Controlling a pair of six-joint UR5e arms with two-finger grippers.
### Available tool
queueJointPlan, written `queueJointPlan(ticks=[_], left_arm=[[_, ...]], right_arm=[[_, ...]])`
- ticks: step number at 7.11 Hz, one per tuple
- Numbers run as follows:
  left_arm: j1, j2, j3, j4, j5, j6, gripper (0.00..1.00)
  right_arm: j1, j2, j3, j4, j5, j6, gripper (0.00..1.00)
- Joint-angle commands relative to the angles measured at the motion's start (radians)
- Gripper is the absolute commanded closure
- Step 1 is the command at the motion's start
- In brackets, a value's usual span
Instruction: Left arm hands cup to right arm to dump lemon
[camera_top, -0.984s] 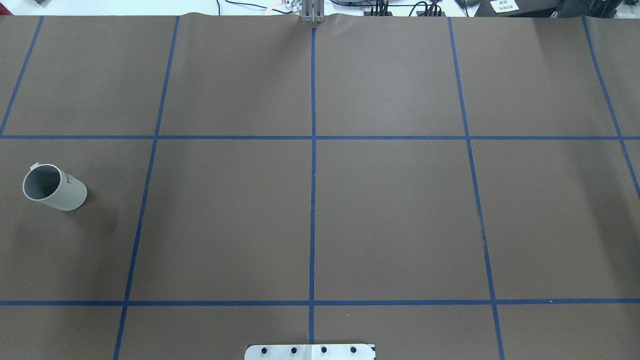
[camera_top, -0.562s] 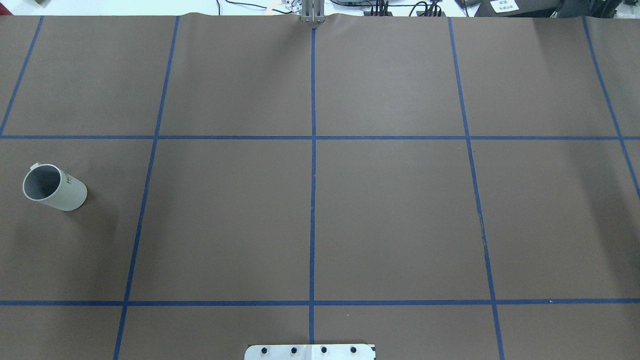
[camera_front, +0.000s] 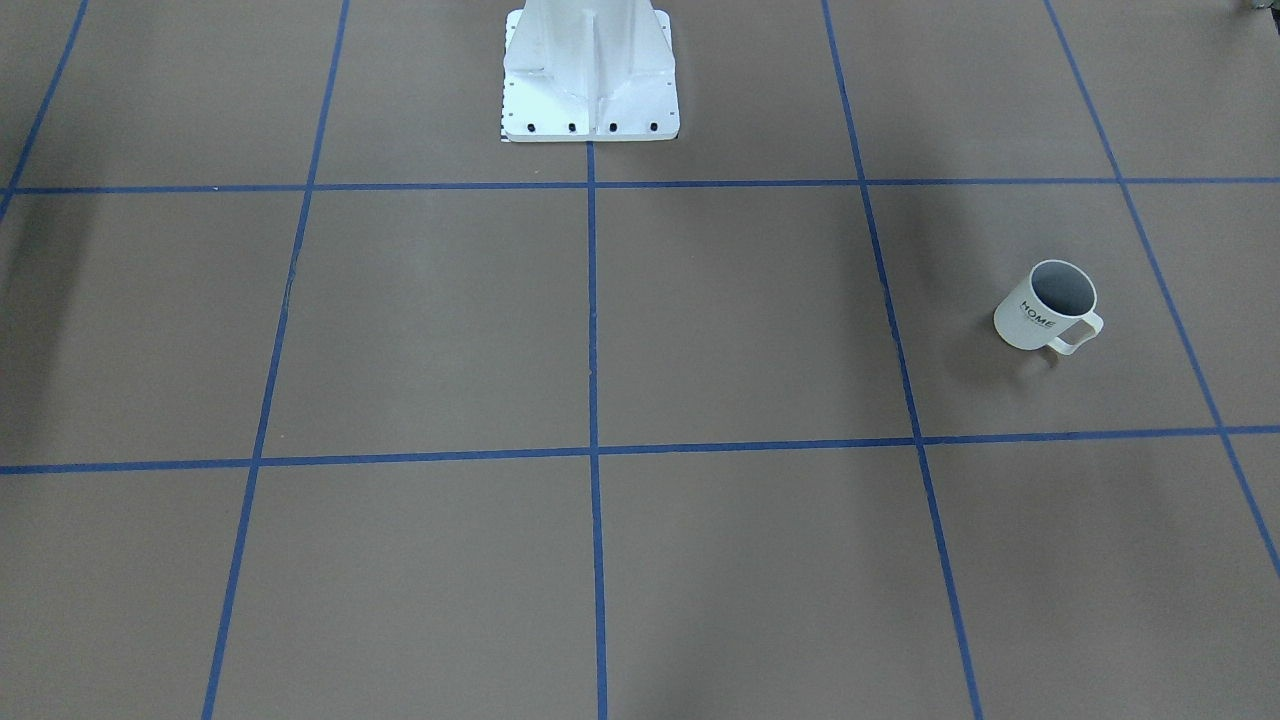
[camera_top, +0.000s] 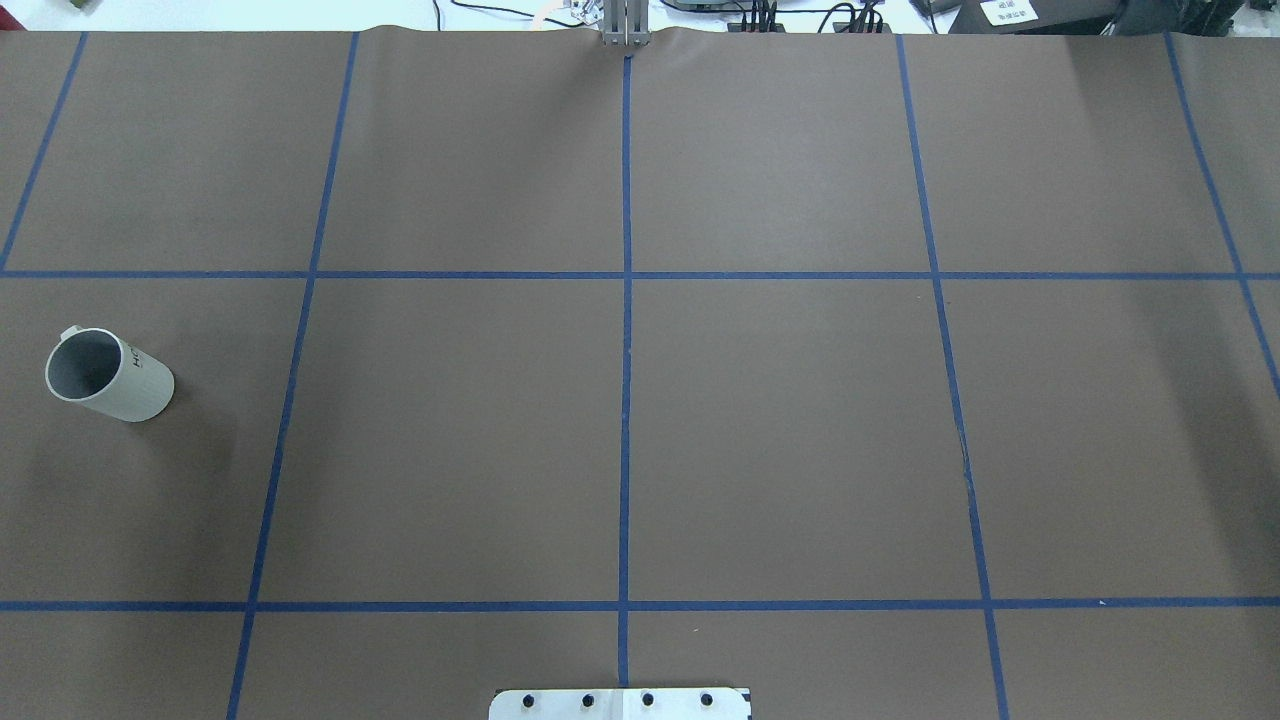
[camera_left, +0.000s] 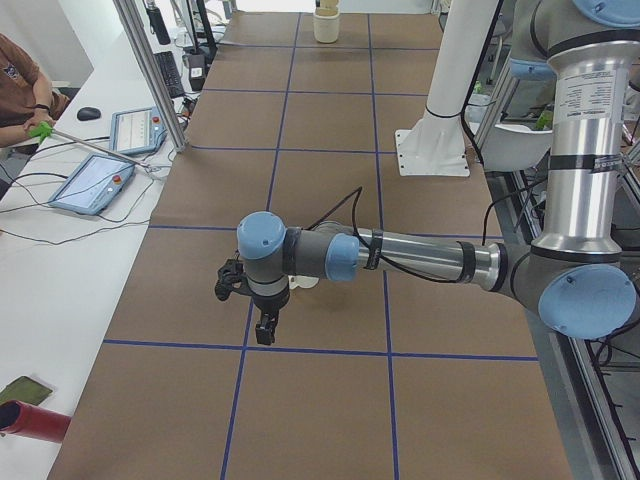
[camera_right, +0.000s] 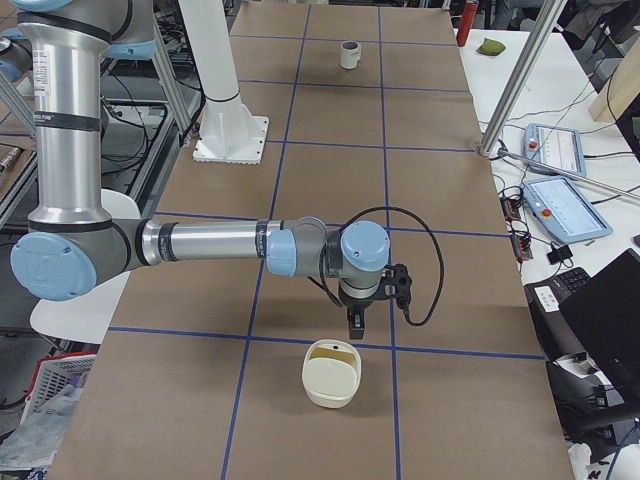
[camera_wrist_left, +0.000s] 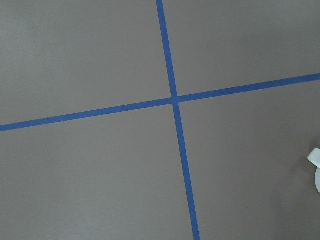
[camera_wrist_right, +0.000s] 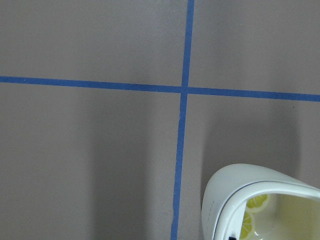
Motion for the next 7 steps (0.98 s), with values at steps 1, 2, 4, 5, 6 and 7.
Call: queueJointPlan(ticks=[1, 2, 4, 5, 6, 7], left_arm=[[-0.001, -0.001, 0.0, 0.0, 0.0, 0.0, 0.0], [-0.001, -0.002, 0.0, 0.0, 0.0, 0.0, 0.0], [0.0, -0.002, 0.0, 0.0, 0.0, 0.0, 0.0], [0.0, -0.002, 0.0, 0.0, 0.0, 0.0, 0.0], [0.0, -0.002, 0.0, 0.0, 0.0, 0.0, 0.0], [0.0, -0.002, 0.0, 0.0, 0.0, 0.0, 0.0]], right_arm=[[0.004, 0.0, 0.002, 0.0, 0.002, 0.0, 0.0], [0.004, 0.002, 0.002, 0.0, 0.002, 0.0, 0.0], [0.021, -0.004, 0.003, 0.0, 0.038, -0.002, 0.0], [0.024, -0.006, 0.005, 0.001, 0.041, -0.002, 0.0], [0.023, -0.006, 0.005, 0.001, 0.04, -0.002, 0.0], [0.023, -0.003, 0.005, 0.001, 0.038, 0.0, 0.0]])
